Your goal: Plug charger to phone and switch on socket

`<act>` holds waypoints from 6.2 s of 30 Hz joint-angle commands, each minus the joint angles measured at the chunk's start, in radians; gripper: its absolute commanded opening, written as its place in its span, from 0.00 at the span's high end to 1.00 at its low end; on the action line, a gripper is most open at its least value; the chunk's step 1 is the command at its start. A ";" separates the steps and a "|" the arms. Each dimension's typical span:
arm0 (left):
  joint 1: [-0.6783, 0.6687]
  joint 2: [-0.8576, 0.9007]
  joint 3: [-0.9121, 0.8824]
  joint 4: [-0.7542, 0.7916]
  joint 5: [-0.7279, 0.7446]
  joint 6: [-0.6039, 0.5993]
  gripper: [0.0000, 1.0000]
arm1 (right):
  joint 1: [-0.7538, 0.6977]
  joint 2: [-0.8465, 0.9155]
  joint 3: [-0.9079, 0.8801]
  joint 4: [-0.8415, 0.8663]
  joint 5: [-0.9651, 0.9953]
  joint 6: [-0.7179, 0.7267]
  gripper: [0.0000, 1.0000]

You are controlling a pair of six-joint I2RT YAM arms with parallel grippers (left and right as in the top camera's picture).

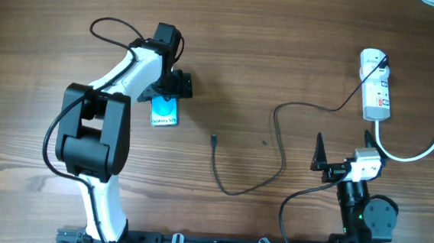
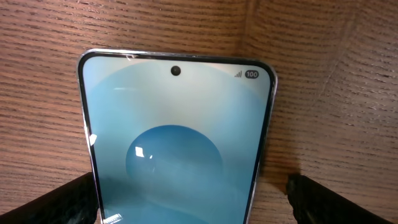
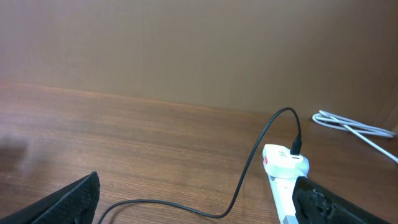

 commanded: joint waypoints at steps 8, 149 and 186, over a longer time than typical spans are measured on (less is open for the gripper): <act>-0.013 0.172 -0.093 0.044 0.186 -0.001 0.00 | 0.002 -0.007 -0.001 0.003 0.010 -0.005 0.00; 0.088 -0.094 -0.092 -0.103 0.617 0.243 0.00 | 0.626 1.970 0.850 0.591 -0.543 0.967 0.96; 0.230 -0.136 -0.092 -0.225 1.527 0.490 0.38 | 0.512 1.970 0.850 0.983 -0.750 1.543 0.96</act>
